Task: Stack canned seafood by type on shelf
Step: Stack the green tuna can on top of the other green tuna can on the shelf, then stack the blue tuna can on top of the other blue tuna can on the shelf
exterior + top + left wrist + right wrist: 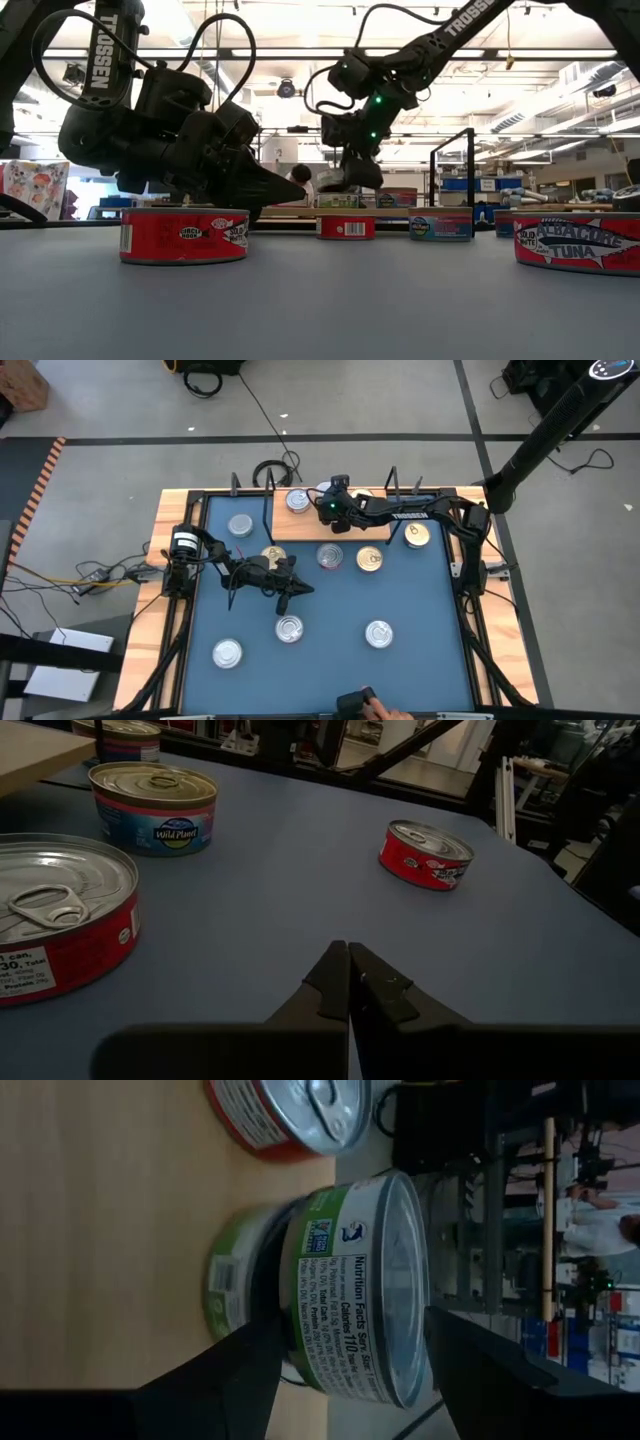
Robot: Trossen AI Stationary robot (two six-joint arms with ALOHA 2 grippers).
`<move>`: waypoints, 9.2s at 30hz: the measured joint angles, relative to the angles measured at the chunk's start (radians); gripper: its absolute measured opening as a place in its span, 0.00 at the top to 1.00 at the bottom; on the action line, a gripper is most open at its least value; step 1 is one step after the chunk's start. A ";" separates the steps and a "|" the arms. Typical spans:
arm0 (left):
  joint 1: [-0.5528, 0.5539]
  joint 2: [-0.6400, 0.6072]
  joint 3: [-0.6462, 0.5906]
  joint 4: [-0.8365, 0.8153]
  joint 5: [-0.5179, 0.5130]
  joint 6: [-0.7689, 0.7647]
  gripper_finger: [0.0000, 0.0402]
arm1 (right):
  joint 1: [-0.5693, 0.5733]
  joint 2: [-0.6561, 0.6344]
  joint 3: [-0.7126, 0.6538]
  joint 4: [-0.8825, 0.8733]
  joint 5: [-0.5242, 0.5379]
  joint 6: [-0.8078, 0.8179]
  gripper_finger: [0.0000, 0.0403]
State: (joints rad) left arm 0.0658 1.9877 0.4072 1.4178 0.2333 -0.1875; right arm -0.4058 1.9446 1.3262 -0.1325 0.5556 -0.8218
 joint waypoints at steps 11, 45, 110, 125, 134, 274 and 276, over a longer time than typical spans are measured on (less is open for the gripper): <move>0.000 0.000 0.000 -0.001 0.005 0.000 0.99 | -0.006 0.000 0.000 -0.033 0.018 0.037 0.38; -0.003 0.000 0.000 0.037 0.034 0.000 0.99 | 0.352 -0.506 -0.143 -0.289 -0.318 0.666 0.98; -0.021 0.000 0.000 0.043 0.034 0.052 0.99 | 0.056 -0.686 -0.651 -0.642 -0.155 1.033 0.60; -0.021 0.000 0.000 0.043 0.034 0.050 0.99 | 0.117 -0.759 -0.657 -0.663 -0.240 1.219 0.72; -0.021 0.000 0.000 0.043 0.034 0.046 0.99 | 0.231 -0.914 -0.657 -0.770 -0.018 1.755 0.98; -0.021 0.000 0.002 0.026 0.033 0.026 0.99 | 0.707 -0.570 -0.460 -0.508 -0.378 1.736 0.72; -0.021 0.000 0.002 0.026 0.033 0.026 0.99 | 0.707 -0.505 -0.427 -0.545 -0.383 1.735 0.70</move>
State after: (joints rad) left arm 0.0445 1.9880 0.4095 1.4439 0.2664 -0.1612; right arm 0.3011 1.4392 0.8992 -0.6780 0.1731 0.9131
